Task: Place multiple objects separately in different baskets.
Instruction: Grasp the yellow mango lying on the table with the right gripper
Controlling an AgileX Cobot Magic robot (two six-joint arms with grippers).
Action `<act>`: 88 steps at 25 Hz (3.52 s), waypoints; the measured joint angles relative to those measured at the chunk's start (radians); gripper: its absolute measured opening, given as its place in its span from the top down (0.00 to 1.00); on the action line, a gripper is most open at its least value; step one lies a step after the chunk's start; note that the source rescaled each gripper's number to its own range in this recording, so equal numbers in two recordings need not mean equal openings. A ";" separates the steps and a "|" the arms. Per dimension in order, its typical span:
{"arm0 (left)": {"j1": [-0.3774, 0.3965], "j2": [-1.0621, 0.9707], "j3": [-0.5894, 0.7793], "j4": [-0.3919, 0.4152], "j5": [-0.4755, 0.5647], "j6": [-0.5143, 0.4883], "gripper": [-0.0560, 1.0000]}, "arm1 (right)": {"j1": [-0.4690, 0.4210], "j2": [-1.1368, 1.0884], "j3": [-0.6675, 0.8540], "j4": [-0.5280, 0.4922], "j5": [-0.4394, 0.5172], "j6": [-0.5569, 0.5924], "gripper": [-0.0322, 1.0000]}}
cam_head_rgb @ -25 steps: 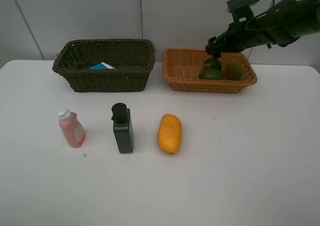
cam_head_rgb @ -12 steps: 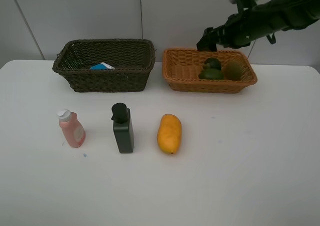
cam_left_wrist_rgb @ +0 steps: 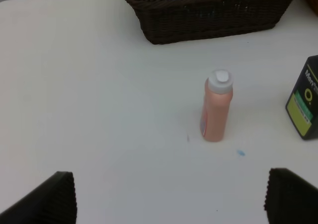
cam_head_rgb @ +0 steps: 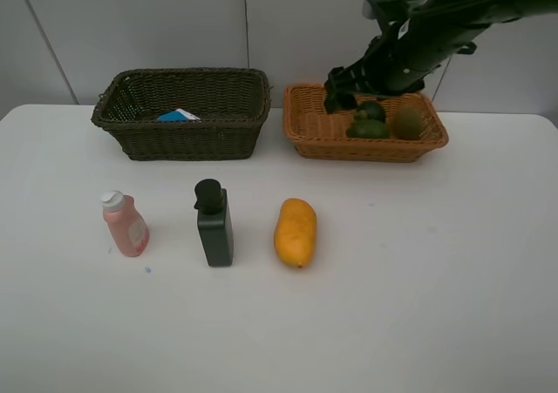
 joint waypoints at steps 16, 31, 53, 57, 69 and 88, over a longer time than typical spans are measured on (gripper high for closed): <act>0.000 0.000 0.000 0.000 0.000 0.000 0.00 | 0.173 0.076 0.000 -0.080 0.104 0.424 0.00; 0.000 0.000 0.000 0.000 0.000 0.000 0.00 | 0.247 0.192 0.000 0.002 0.147 0.507 0.00; 0.000 0.000 0.000 0.000 0.000 0.000 0.00 | 0.310 0.285 0.000 0.057 0.183 0.514 0.00; 0.000 0.000 0.000 0.000 0.000 0.000 0.00 | 0.310 0.285 0.000 0.057 0.191 0.514 0.00; 0.000 0.000 0.000 0.000 0.000 0.000 0.00 | 0.310 0.285 0.000 0.057 0.189 0.517 0.26; 0.000 0.000 0.000 0.000 0.000 0.000 0.00 | 0.310 0.285 0.000 0.057 0.190 0.536 0.26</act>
